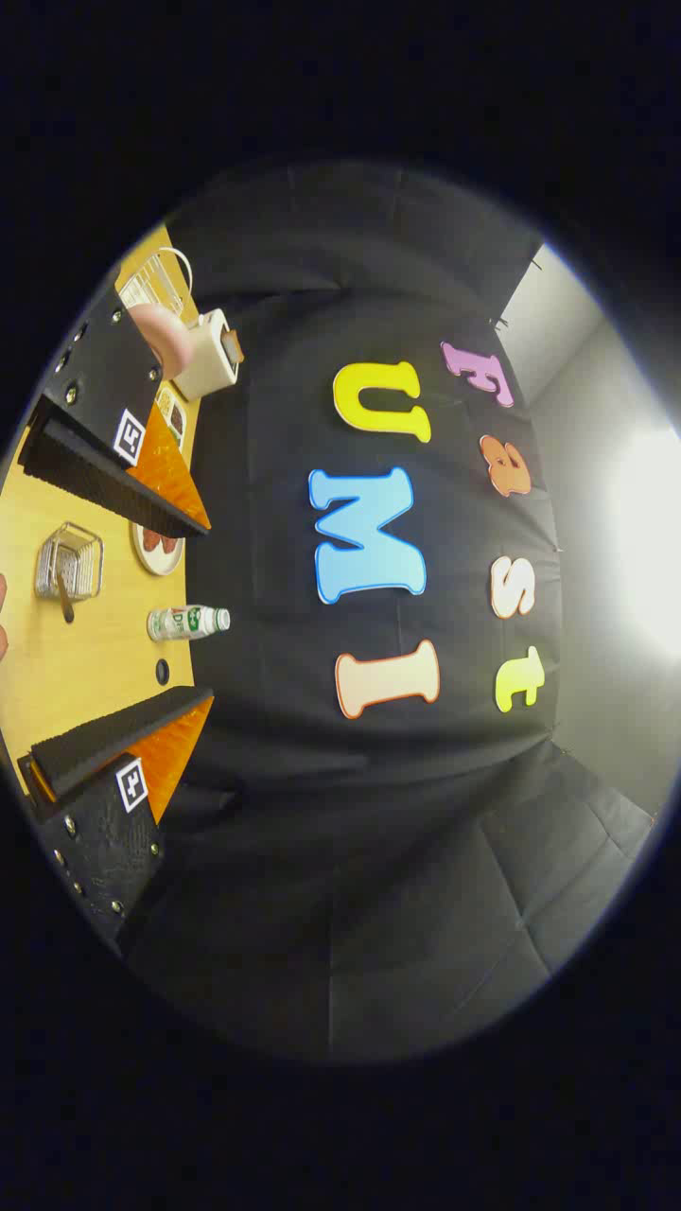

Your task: Take the plate from the dish rack, then take the spoon from the basket and place it into the plate.

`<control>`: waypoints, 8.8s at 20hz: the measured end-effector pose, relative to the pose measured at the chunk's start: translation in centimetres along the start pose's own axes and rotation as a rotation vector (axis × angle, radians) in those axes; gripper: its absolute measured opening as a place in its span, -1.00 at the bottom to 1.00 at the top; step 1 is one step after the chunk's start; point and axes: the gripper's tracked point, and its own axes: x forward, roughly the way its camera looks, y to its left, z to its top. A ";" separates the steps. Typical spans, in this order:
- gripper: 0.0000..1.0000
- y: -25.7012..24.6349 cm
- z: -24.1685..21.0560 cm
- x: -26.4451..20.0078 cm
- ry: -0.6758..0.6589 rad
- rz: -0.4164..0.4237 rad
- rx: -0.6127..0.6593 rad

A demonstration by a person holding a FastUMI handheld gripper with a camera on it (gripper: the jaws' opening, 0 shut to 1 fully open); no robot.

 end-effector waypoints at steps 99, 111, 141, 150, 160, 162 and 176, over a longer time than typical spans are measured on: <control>-0.88 15.5 -15.3 -9.9 1.177 0.242 -0.129; -0.88 14.3 -24.6 -12.7 1.251 0.229 -0.076; -0.50 3.6 -21.8 -6.4 0.463 0.157 0.024; -0.40 -0.2 -18.9 -1.5 0.222 0.027 0.026; -0.31 -1.4 -17.6 2.9 0.174 -0.001 0.092; -0.31 -1.5 -17.1 3.2 0.164 0.008 0.101; -0.81 1.1 -12.4 4.5 0.103 0.051 0.096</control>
